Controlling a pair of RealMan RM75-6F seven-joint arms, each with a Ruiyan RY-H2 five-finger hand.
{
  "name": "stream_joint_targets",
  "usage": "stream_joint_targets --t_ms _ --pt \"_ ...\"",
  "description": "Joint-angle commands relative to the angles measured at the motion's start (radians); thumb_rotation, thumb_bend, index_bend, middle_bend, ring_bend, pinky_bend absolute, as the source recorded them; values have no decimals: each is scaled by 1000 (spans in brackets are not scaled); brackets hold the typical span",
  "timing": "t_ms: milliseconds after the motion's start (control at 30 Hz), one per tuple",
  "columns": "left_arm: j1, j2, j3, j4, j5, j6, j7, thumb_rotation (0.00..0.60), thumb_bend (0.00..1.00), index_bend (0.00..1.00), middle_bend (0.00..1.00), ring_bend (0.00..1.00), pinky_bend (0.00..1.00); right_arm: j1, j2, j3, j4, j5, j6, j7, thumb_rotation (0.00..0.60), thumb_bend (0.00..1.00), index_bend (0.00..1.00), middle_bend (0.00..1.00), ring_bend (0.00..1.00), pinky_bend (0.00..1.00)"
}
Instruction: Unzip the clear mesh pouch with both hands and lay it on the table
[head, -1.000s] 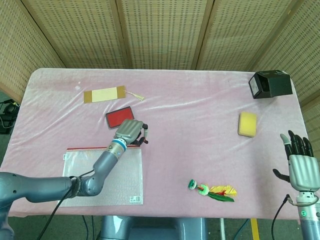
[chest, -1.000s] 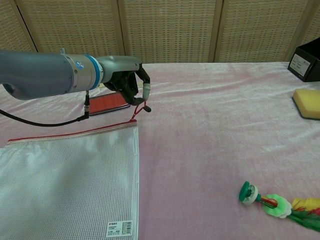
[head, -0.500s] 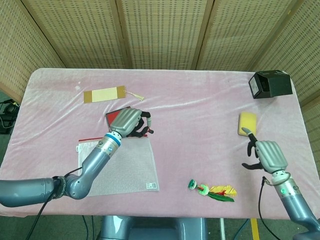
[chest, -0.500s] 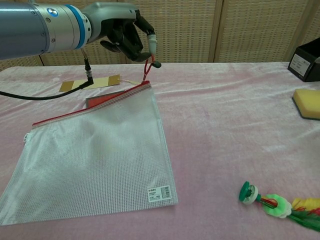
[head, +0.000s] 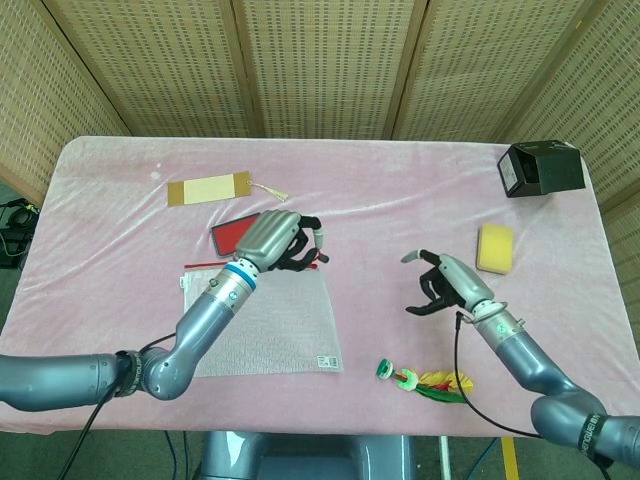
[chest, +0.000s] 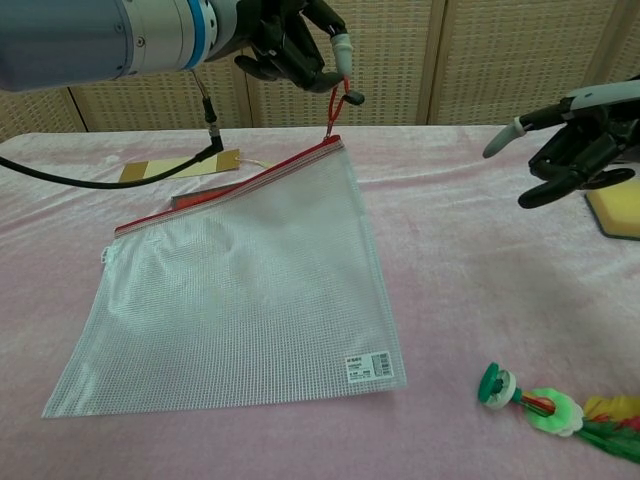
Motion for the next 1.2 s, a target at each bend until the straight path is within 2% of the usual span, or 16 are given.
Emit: stream_joint_targets --t_ms 33,233,567,1033,1200 --pt "-11 -18 -13 10 -9 4 -16 600 538 870 923 889 1000 72 -32 20 -13 128 -61 26 600 0 325 905 889 1000" --pt "-38 -43 -27 32 -27 13 -12 600 537 872 922 889 1000 134 -67 8 -15 250 -39 -4 600 0 337 905 889 1000" --pt "-70 -75 -30 39 -52 43 14 600 535 872 923 888 1000 190 -125 13 -17 353 53 -56 600 34 366 905 888 1000" --pt "-73 -100 -33 27 -43 68 4 600 534 873 923 889 1000 227 -194 19 13 431 80 -89 600 255 440 905 889 1000" --pt "-72 -103 -32 28 -43 70 4 600 534 873 923 889 1000 232 -209 27 24 443 81 -89 600 384 505 908 889 1000"
